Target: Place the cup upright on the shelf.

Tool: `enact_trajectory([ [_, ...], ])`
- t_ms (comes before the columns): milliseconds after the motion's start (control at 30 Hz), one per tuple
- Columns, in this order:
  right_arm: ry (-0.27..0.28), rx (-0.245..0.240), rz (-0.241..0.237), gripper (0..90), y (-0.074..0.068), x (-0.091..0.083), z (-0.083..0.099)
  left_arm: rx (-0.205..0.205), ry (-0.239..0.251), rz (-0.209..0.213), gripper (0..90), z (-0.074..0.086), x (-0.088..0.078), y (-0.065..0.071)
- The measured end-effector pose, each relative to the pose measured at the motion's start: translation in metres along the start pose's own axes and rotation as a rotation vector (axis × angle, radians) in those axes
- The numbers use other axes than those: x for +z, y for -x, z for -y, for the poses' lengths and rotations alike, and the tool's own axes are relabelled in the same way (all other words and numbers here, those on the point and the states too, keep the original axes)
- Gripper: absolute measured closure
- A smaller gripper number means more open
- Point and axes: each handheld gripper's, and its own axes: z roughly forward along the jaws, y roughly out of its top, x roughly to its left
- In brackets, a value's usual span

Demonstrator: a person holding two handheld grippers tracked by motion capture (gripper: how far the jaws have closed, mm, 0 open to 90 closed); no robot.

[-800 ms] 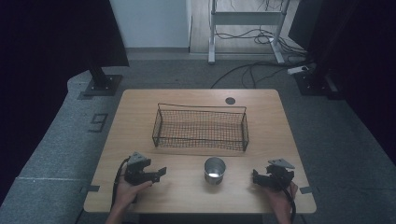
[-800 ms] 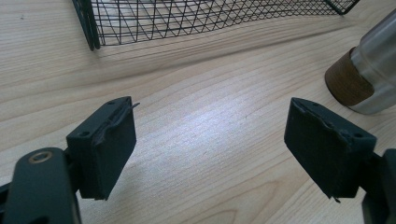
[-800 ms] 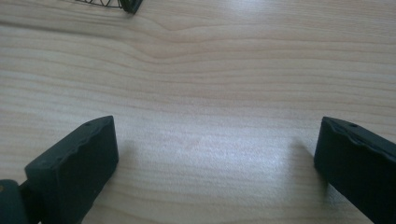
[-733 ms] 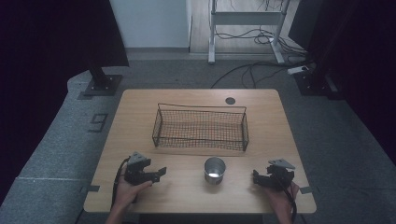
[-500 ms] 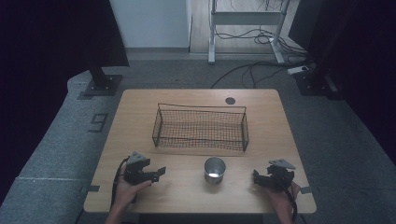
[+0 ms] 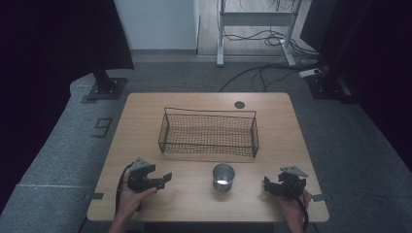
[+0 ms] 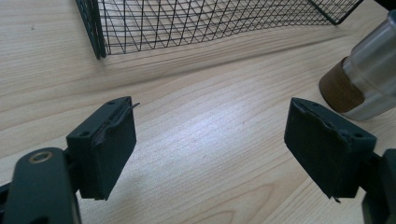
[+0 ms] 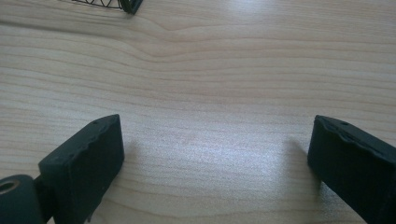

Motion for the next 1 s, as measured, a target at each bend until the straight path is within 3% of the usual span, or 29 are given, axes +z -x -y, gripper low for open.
enact_trajectory([
  [433,0.004,0.000,-0.002,4.6,0.000,-0.001,0.001,0.003,0.018,0.028,17.0,-0.003,-0.004,0.006],
  [1000,0.005,0.003,0.002,4.7,0.000,-0.001,0.001,0.054,0.010,0.069,17.0,-0.008,0.005,0.033],
])
